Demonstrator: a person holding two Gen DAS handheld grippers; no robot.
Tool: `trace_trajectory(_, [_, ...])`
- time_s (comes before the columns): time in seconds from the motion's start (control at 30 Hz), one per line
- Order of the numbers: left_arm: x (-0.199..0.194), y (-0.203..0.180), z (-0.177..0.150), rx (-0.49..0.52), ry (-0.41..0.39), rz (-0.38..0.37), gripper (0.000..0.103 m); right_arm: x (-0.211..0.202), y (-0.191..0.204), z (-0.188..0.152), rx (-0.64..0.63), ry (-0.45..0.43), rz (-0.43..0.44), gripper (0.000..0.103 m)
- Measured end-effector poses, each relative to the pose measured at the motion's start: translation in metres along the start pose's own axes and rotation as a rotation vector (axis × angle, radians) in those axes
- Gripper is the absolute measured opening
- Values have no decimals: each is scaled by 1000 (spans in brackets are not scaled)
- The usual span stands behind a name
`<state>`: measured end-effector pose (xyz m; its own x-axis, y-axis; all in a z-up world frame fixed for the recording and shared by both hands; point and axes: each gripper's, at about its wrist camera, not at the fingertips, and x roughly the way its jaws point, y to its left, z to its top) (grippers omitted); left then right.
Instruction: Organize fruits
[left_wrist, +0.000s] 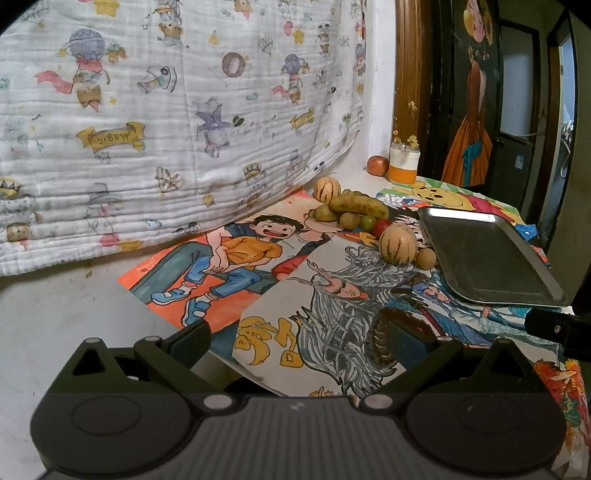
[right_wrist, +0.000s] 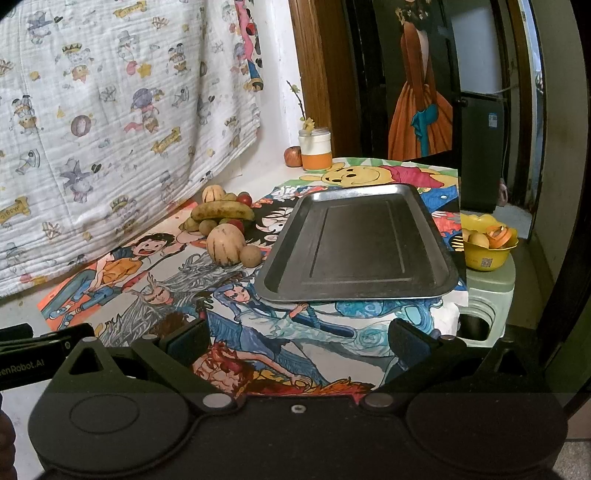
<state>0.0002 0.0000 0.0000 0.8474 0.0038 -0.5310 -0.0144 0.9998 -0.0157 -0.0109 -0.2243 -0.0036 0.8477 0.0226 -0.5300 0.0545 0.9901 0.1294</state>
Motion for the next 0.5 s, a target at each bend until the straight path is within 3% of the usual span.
trace_trajectory(0.5, [1,6,-11,0,3,0,103,2,1,1,-1,8,1,103])
